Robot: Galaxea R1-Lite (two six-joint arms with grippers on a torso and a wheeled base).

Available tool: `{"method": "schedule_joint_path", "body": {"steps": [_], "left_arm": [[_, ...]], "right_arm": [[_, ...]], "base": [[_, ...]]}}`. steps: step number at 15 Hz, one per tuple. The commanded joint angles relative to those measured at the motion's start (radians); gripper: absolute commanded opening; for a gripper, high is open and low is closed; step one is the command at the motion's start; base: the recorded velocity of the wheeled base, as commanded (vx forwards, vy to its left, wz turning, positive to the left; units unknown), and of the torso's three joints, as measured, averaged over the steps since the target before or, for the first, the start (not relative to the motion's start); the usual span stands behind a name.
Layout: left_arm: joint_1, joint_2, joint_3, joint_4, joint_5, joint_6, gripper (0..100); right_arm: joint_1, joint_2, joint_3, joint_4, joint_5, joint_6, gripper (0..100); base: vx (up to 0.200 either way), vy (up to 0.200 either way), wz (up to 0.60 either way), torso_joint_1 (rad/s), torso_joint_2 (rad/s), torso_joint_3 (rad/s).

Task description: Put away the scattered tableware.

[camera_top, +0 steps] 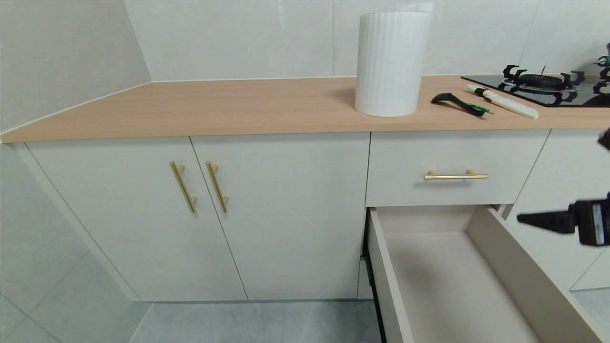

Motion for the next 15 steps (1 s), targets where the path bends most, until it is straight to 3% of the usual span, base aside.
{"method": "schedule_joint_path", "body": {"steps": [1, 3, 8, 11, 15], "left_arm": [[0.0, 0.001, 0.0, 0.0, 0.0, 0.0, 100], [0.0, 0.001, 0.0, 0.0, 0.0, 0.0, 100], [0.0, 0.001, 0.0, 0.0, 0.0, 0.0, 100], [0.0, 0.001, 0.0, 0.0, 0.0, 0.0, 100], [0.0, 0.001, 0.0, 0.0, 0.0, 0.0, 100]], "right_arm": [[-0.002, 0.155, -0.371, 0.168, 0.0, -0.004, 100], [-0.03, 0.306, -0.601, 0.203, -0.007, -0.004, 100], [-0.082, 0.522, -0.928, 0.205, -0.038, 0.001, 100], [-0.083, 0.605, -1.018, 0.211, -0.041, 0.001, 100], [-0.096, 0.678, -1.018, 0.208, -0.046, 0.0, 100]], "base": [[0.0, 0.0, 0.0, 0.0, 0.0, 0.0], [0.0, 0.0, 0.0, 0.0, 0.0, 0.0], [0.0, 0.0, 0.0, 0.0, 0.0, 0.0], [0.0, 0.0, 0.0, 0.0, 0.0, 0.0], [0.0, 0.0, 0.0, 0.0, 0.0, 0.0]]}}
